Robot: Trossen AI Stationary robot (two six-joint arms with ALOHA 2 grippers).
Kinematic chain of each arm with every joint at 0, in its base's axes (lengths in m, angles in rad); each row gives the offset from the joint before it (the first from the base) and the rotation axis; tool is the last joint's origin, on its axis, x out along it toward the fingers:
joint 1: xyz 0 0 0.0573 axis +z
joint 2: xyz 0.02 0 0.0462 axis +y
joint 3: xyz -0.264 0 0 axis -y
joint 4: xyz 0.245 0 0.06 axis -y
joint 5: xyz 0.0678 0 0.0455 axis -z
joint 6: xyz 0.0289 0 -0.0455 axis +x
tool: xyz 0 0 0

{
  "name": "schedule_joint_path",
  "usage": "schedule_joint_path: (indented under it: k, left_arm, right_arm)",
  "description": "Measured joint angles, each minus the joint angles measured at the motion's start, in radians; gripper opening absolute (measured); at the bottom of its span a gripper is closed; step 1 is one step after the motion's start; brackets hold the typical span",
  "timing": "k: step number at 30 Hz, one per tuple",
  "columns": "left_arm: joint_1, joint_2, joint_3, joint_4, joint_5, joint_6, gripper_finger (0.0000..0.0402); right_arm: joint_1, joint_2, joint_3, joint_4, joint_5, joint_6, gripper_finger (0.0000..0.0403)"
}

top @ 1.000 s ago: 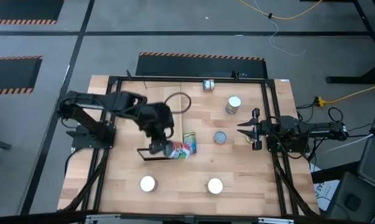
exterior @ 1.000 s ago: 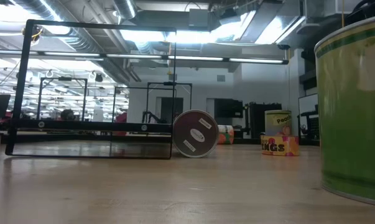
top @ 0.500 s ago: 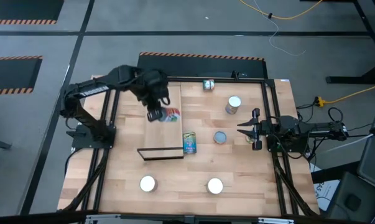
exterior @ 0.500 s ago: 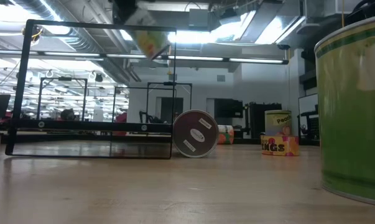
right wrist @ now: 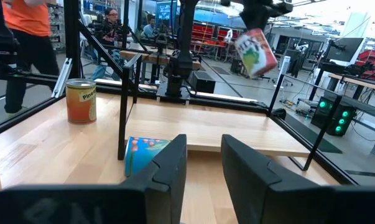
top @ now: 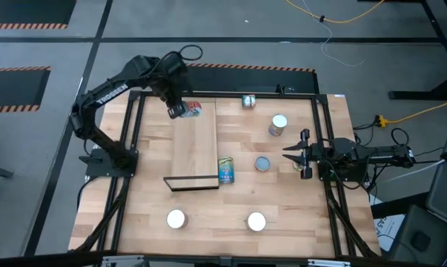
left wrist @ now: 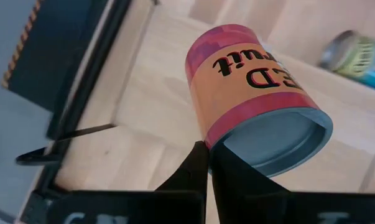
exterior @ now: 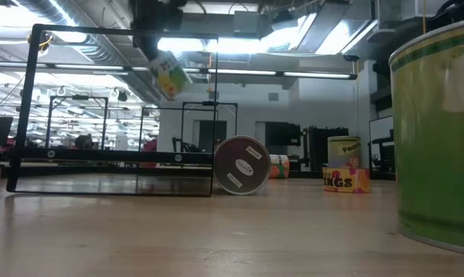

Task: Pick and place cans onto a shelf
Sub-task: Put the canned mix fruits on the shelf

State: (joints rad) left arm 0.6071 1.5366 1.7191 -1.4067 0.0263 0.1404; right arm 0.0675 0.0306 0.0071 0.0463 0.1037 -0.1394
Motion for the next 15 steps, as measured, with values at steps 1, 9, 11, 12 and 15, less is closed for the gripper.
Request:
schedule_joint_path:
  k: [1,9,11,12,15]
  left_arm:
    - [0.014,0.015,0.0,0.0,-0.003,0.005,0.0002]
    - [0.114,0.175,-0.001,-0.043,-0.01,0.108,0.0001]
    - [0.129,0.215,-0.001,-0.067,-0.016,0.117,0.0001]
    - [0.137,0.236,-0.001,-0.077,-0.022,0.125,0.0001]
    - [0.15,0.283,-0.001,-0.097,-0.054,0.133,0.0001]
  right_arm:
    - [0.0,0.0,0.0,0.0,0.0,0.0,0.0105]
    - [0.0,0.0,0.0,0.0,0.0,0.0,0.0105]
    - [0.0,0.0,0.0,0.0,0.0,0.0,0.0105]
    - [0.0,0.0,0.0,0.0,0.0,0.0,0.0105]
    - [0.0,0.0,0.0,0.0,0.0,0.0,0.0105]
